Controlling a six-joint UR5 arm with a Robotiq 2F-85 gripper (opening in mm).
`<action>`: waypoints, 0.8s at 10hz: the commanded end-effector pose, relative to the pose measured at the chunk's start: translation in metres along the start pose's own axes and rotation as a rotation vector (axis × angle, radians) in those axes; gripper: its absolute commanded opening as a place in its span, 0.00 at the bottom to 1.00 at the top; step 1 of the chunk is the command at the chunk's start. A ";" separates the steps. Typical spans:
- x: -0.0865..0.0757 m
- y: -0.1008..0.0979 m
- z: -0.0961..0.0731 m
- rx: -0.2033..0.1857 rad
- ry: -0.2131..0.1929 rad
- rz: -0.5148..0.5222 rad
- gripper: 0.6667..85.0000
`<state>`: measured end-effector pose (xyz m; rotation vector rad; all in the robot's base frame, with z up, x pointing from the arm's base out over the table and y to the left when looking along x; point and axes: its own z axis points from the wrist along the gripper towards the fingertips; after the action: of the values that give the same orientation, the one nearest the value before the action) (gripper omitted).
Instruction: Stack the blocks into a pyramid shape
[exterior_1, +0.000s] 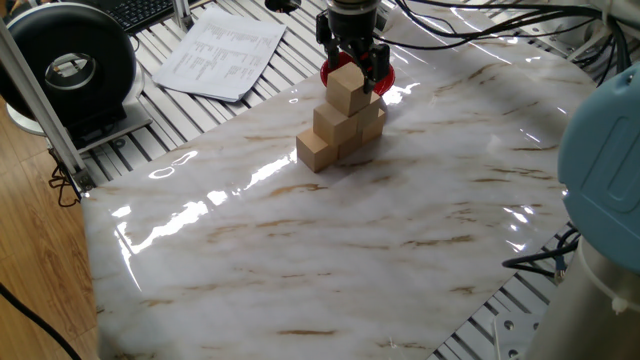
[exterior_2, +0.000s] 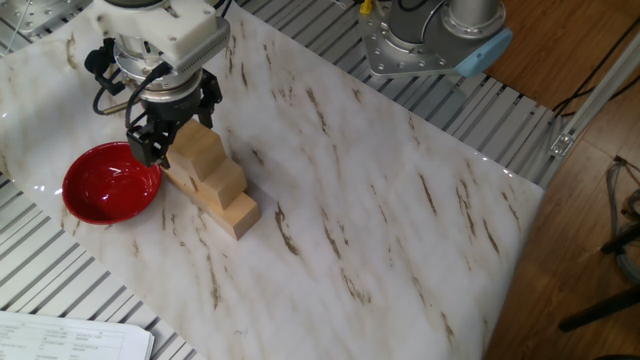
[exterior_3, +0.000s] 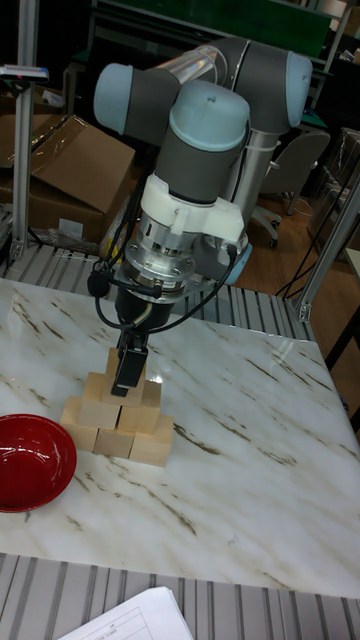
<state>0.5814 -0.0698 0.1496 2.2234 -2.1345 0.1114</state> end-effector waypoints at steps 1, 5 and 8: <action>-0.004 -0.002 -0.001 0.008 -0.021 -0.005 1.00; -0.005 0.007 -0.008 -0.022 -0.026 0.030 1.00; -0.004 0.004 -0.015 -0.008 -0.019 0.029 1.00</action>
<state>0.5757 -0.0666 0.1568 2.2006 -2.1546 0.0817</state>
